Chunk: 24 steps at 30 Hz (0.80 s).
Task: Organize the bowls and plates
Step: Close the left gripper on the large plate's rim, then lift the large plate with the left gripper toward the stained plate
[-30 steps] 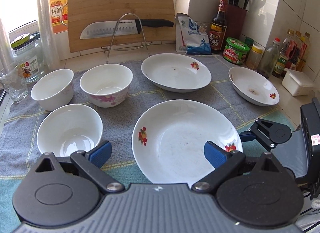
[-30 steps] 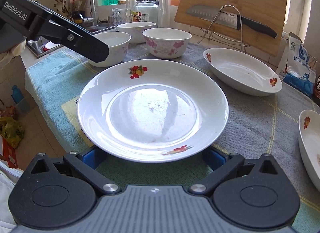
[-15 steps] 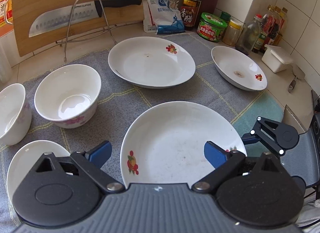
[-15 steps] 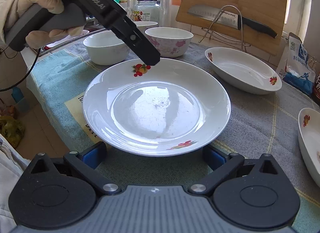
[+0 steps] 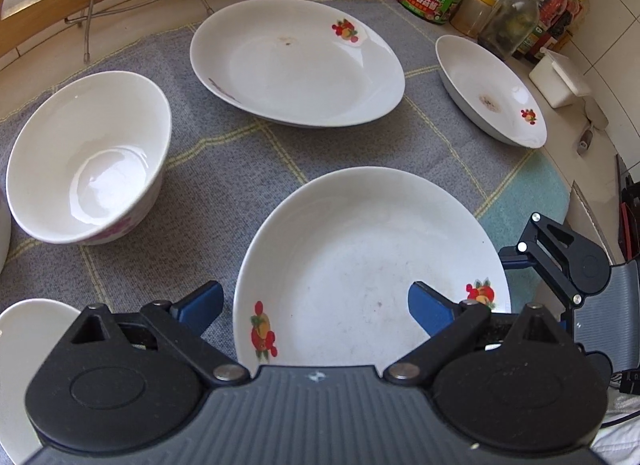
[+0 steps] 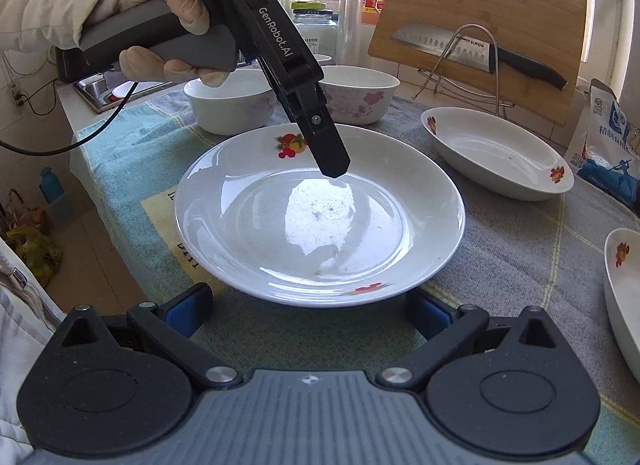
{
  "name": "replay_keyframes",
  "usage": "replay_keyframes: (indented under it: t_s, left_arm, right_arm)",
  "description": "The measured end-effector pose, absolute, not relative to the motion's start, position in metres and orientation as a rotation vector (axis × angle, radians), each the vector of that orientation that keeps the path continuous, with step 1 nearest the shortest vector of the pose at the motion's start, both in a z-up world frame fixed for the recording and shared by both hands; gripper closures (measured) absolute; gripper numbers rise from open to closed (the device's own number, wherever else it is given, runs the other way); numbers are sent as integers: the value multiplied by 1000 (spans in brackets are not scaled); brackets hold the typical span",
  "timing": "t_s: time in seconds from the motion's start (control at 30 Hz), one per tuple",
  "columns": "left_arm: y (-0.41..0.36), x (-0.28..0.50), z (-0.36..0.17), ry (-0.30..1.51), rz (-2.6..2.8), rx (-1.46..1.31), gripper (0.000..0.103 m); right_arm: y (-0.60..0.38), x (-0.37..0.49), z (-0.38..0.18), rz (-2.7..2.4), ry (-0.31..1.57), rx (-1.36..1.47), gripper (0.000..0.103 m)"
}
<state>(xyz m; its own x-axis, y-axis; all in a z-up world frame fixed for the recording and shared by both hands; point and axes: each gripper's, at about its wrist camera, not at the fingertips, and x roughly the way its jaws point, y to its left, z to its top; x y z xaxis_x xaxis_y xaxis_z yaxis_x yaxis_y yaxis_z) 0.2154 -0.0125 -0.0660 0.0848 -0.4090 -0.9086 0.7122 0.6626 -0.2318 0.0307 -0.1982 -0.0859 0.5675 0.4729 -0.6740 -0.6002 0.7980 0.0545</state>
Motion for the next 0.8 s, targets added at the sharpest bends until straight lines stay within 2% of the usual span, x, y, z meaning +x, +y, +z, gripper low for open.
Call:
replay_keyframes:
  t_s: [0.8]
  left_arm:
    - [-35,238,-73,1376,-1026,363,8]
  right_arm:
    - [-193,32,-86,598,731,-182,0]
